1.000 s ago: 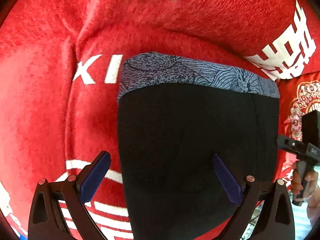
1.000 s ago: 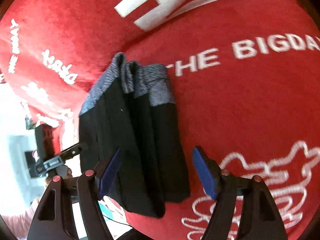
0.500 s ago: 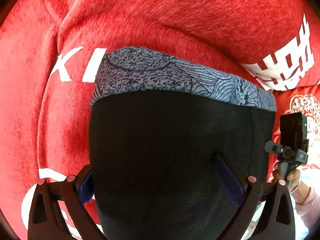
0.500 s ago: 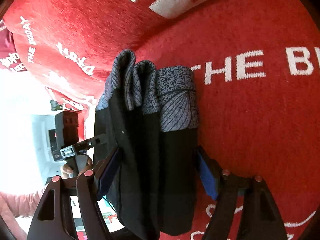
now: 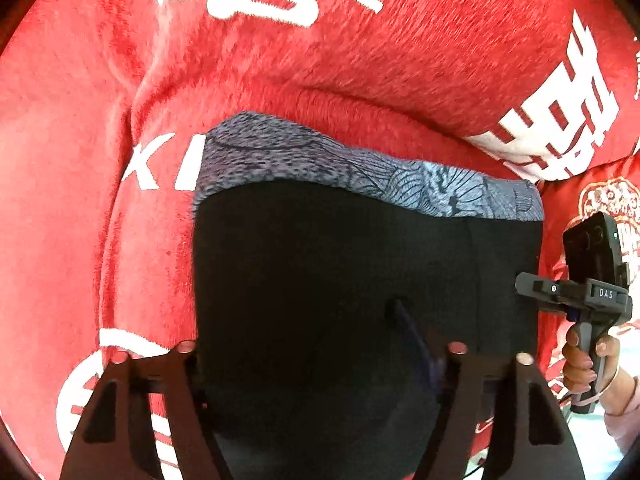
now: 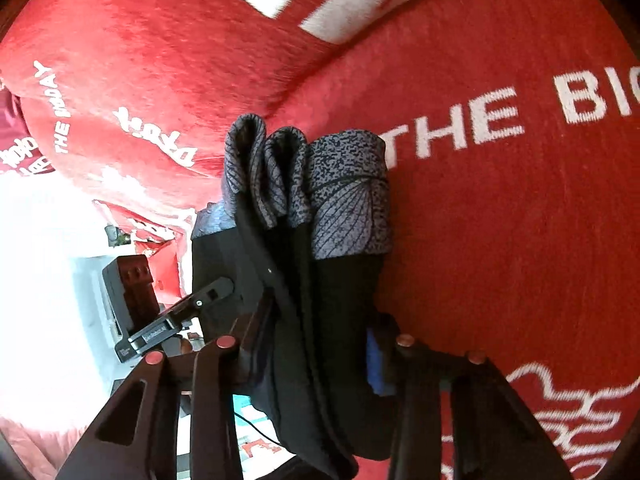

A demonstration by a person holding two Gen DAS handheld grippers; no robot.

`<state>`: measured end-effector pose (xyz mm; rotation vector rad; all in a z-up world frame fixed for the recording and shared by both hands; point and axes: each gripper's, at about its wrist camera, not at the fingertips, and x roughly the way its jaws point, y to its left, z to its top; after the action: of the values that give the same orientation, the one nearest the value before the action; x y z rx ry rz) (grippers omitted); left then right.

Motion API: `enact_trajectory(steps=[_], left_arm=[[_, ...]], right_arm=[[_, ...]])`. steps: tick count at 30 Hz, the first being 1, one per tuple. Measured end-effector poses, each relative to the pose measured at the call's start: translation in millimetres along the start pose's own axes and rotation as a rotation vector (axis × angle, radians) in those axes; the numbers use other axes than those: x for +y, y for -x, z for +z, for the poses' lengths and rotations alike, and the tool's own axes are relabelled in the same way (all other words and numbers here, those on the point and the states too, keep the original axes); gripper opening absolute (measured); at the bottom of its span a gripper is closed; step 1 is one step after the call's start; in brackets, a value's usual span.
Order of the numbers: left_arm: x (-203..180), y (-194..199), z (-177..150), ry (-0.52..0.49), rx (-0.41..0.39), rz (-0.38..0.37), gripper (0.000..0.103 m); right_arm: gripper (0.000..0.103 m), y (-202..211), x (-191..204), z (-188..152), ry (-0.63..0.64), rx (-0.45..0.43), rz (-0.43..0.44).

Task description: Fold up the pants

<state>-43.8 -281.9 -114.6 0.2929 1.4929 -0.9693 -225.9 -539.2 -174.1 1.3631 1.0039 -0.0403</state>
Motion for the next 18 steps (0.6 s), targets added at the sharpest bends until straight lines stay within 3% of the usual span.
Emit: enact_trajectory(steps=[9,18], left_arm=[[-21.0,40.4,-22.3,0.027,-0.034,-0.003,0.066],[-35.1,76.6,-64.6,0.003,-0.021,-0.005,0.066]], right_arm=[[0.039,14.8,21.5,-19.5,0.008,0.033,0.075],[0.039,36.3,30.9,-77.4,-0.008,0.029,0.099]])
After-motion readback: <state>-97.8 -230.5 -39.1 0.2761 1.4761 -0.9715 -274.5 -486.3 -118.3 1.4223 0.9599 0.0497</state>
